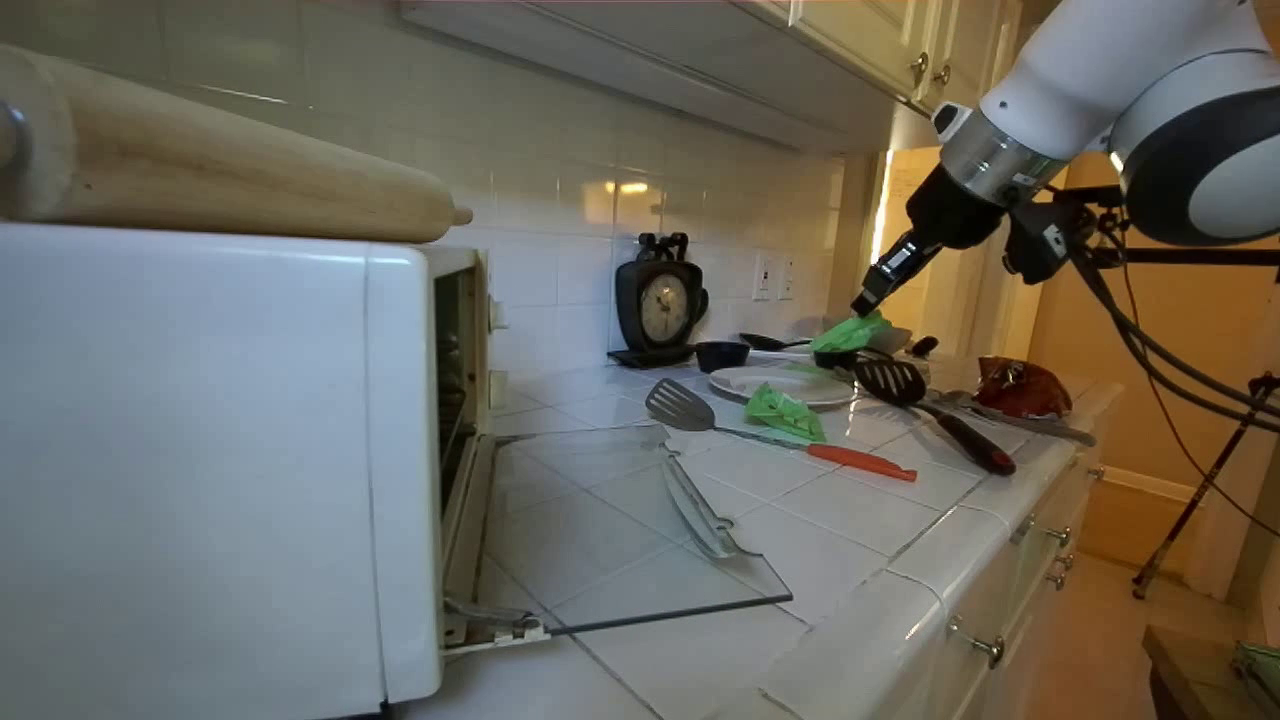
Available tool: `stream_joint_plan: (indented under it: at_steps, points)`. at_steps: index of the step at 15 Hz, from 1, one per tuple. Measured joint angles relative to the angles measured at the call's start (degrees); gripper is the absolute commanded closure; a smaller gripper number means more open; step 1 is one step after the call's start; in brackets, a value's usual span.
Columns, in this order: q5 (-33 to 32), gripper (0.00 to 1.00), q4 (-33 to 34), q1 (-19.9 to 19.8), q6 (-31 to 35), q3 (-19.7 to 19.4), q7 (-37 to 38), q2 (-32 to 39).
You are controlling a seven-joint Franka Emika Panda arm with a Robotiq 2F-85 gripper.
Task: Remove the pack of snack from the oven and put it on the plate
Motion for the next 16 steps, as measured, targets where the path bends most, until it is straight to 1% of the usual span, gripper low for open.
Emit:
stream_joint_plan:
  at_steps: [2,4,5,7,11,16]
  points:
    - [-3.5,1.0,-1.2,-6.1,4.4,2.7,5.7,0.0]
    - [-7.4,1.0,-1.7,-12.8,10.4,6.1,10.1,0.2]
    - [-9.0,1.0,-1.7,-16.2,13.1,8.2,11.8,0.3]
    - [-10.9,1.0,-1.1,-23.5,17.7,13.8,14.0,0.9]
    - [-11.1,1.0,1.4,-38.8,23.8,27.8,15.5,1.9]
    - [-10.1,1.0,3.9,-57.8,28.1,48.0,17.2,1.9]
